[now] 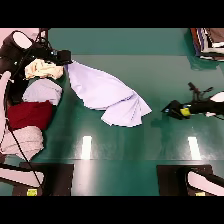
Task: Fold the shirts.
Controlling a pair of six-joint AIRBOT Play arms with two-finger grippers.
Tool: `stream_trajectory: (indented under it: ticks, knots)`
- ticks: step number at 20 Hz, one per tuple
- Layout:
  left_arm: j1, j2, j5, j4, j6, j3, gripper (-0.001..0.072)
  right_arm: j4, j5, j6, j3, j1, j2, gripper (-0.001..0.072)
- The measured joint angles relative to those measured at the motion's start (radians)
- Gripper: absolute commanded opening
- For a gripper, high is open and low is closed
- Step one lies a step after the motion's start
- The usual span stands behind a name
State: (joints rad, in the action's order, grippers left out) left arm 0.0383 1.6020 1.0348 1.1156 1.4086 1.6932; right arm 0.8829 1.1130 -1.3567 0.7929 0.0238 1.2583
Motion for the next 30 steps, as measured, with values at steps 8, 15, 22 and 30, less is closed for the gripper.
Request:
stream_trajectory:
  ticks: [8, 15, 22, 30]
  knots:
    - [0.000, -0.013, 0.029, 0.005, -0.002, 0.001, 0.0020, -0.076, -0.096, 0.037, 0.197, -0.225, 0.281, 0.0013]
    - [-0.010, -0.196, 0.026, 0.097, 0.027, 0.002, 0.0020, 0.069, -0.051, 0.040, 0.383, -0.225, 0.178, 0.0011]
    - [-0.022, -0.658, -0.081, 0.142, 0.037, 0.003, 0.0020, 0.127, 0.050, 0.037, 0.789, -0.047, -0.198, 0.0010]
    - [-0.023, -0.923, -0.060, 0.116, 0.038, 0.108, 0.0019, 0.134, 0.158, 0.023, 1.166, 0.179, -0.362, 0.0009]
